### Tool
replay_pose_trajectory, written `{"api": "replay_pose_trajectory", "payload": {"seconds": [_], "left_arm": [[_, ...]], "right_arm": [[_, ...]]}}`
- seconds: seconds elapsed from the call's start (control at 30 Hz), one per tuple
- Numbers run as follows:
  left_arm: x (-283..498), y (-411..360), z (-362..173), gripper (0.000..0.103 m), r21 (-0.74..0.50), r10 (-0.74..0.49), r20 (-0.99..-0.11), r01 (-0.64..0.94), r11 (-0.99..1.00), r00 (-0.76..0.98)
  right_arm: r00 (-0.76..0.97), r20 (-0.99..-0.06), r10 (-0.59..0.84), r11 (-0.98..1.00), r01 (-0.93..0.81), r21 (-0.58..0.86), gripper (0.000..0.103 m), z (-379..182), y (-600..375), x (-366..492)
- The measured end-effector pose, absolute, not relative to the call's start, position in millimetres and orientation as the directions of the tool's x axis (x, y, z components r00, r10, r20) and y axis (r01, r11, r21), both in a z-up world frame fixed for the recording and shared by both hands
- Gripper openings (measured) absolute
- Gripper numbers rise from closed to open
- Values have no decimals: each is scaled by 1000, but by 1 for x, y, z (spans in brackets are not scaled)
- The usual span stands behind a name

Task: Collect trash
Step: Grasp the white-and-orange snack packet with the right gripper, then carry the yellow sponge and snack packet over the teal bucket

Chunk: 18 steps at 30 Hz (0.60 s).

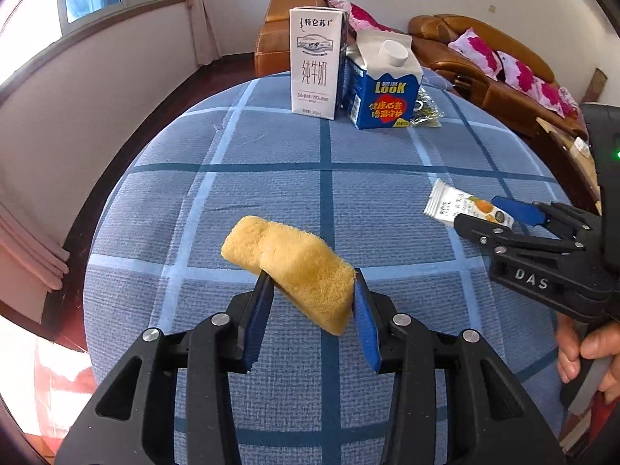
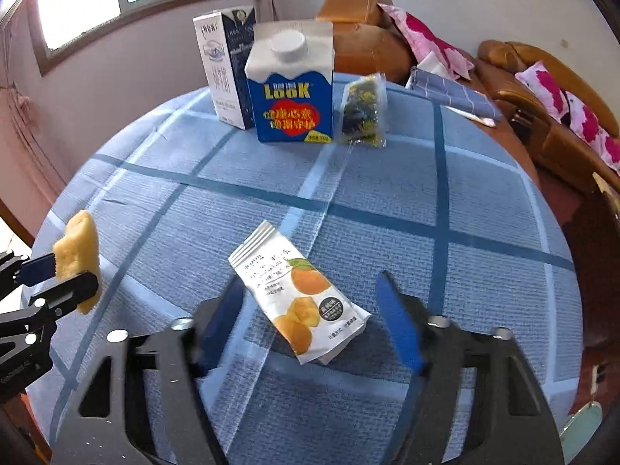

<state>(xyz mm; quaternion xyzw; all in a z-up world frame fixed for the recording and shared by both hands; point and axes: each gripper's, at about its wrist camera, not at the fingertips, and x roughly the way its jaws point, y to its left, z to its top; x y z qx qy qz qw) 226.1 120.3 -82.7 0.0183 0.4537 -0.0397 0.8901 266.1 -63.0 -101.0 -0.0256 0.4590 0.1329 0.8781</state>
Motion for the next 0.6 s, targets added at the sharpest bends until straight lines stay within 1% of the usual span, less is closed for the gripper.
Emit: {"api": "replay_pose_trajectory", "payload": {"seconds": [0.07,0.1,0.17,0.23,0.27,0.3,0.4,0.6], "left_arm": [[226,120,-83,40,1,-48,-810,83,997,585],[226,120,-83,40,3,-45,-809,80,997,586],[225,121,-82,40,10,-34,-808,72,997,589],[222,121,-81,40,17,-25,-803,65,998,595],[221,121,-79,40,21,-21,-801,63,998,599],[218,121,-77,40,29,-14,-796,61,998,606],[212,118,-72,40,46,-1,-783,59,997,621],[196,105,-65,40,35,-24,-773,80,996,635]], "right_arm": [[540,-814,214,964,-249,88,48,-102,-65,265],[543,-812,214,965,-249,88,43,-102,-65,263],[552,-809,203,966,-247,74,39,-101,-65,258],[561,-806,188,970,-234,63,32,-99,-66,252],[563,-805,188,972,-223,71,28,-98,-67,248],[564,-802,196,973,-211,89,18,-95,-70,244],[594,-779,199,979,-159,129,19,-85,-78,226],[657,-729,192,980,-91,176,19,-63,-96,183]]}}
